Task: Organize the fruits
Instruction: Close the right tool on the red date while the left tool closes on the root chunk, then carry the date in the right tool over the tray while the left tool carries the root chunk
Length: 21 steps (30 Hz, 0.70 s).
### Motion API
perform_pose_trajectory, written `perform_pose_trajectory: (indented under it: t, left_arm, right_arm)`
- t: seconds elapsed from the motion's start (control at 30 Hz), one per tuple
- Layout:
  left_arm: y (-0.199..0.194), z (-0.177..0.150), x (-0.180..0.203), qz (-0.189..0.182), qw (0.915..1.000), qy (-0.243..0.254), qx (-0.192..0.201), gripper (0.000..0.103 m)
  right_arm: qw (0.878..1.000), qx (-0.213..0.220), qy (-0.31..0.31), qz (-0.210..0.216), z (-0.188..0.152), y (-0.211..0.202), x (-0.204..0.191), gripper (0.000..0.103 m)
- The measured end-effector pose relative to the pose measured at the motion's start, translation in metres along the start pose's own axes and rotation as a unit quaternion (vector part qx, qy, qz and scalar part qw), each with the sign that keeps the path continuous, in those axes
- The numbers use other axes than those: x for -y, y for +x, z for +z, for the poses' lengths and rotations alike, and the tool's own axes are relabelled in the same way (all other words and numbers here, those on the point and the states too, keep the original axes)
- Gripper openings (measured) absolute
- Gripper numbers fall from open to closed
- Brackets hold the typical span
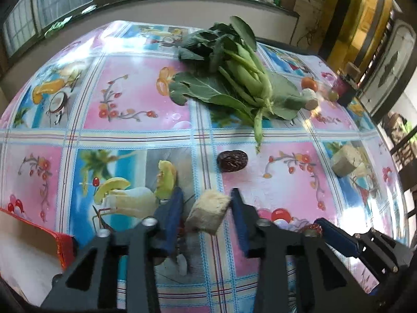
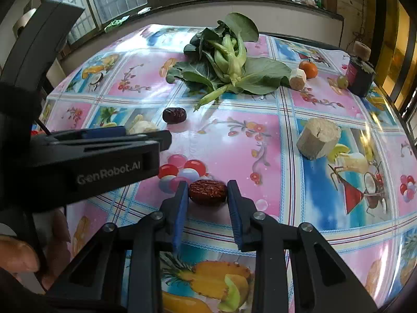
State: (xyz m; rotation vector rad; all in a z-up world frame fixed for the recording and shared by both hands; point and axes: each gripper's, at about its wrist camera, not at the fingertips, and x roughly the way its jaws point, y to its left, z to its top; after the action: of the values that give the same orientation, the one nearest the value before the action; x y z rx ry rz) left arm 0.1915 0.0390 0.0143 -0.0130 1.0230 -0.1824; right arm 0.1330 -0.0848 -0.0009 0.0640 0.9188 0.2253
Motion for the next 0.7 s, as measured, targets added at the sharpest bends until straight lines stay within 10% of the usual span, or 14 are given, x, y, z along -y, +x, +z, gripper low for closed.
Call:
perform_pose_trajectory:
  t: [0.7]
  left_arm:
    - [-0.077, -0.038, -0.002, 0.008, 0.9992, -0.012, 0.038, 0.025]
  right_arm:
    - [0.998, 0.023, 0.049, 0.042, -0.016, -0.037, 0.009, 0.031]
